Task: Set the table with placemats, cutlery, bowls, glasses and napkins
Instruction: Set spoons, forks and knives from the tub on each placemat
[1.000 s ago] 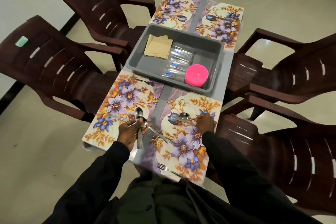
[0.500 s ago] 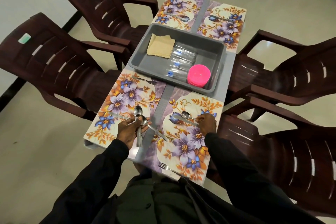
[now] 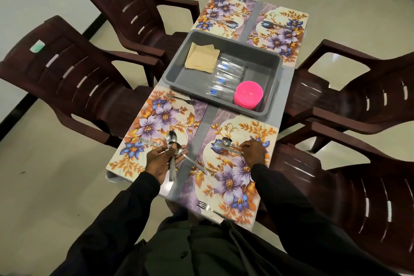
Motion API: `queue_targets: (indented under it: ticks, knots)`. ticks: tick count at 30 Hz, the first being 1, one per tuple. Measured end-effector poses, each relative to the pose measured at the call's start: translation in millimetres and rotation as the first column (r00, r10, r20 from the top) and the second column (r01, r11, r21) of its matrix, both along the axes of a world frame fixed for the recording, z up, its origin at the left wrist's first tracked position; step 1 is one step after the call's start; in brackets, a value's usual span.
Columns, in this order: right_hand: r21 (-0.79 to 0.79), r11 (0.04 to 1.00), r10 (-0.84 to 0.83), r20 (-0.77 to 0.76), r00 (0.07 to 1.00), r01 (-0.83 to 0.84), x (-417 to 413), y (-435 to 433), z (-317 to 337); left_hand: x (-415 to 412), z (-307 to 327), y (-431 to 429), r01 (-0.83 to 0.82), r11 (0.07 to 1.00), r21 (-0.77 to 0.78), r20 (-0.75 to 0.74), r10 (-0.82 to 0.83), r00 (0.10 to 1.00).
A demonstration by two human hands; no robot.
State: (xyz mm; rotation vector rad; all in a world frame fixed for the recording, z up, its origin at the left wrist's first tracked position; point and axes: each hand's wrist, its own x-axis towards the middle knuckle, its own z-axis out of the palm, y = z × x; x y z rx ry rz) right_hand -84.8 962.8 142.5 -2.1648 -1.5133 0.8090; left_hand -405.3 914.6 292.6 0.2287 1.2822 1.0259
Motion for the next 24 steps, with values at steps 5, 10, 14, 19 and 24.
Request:
queue_targets:
  ticks: [5, 10, 14, 19, 24]
  knots:
    - [0.072, 0.996, -0.057, -0.043, 0.997, 0.060, -4, -3, 10, -1, 2, -1, -0.004, 1.000, -0.002, -0.004, 0.004, 1.000]
    - [0.085, 0.995, -0.005, -0.426, 0.905, 0.045, -47, -29, 74, 5, 5, -1, 0.009, 1.000, 0.002, 0.028, -0.009, 1.000]
    - [0.073, 0.965, 0.243, -0.615, 0.750, -0.252, -90, -65, 113, 14, 5, -2, 0.006, 1.000, -0.008, 0.059, -0.006, 0.998]
    - [0.025, 0.961, 0.217, -0.689, 0.691, -0.277, -117, -81, 124, 23, 2, -7, 0.056, 0.998, 0.002, -0.010, -0.056, 0.998]
    - [0.005, 0.989, 0.108, -0.709, 0.697, -0.148, -121, -78, 125, 24, -3, -12, 0.089, 0.996, 0.015, -0.069, -0.088, 0.994]
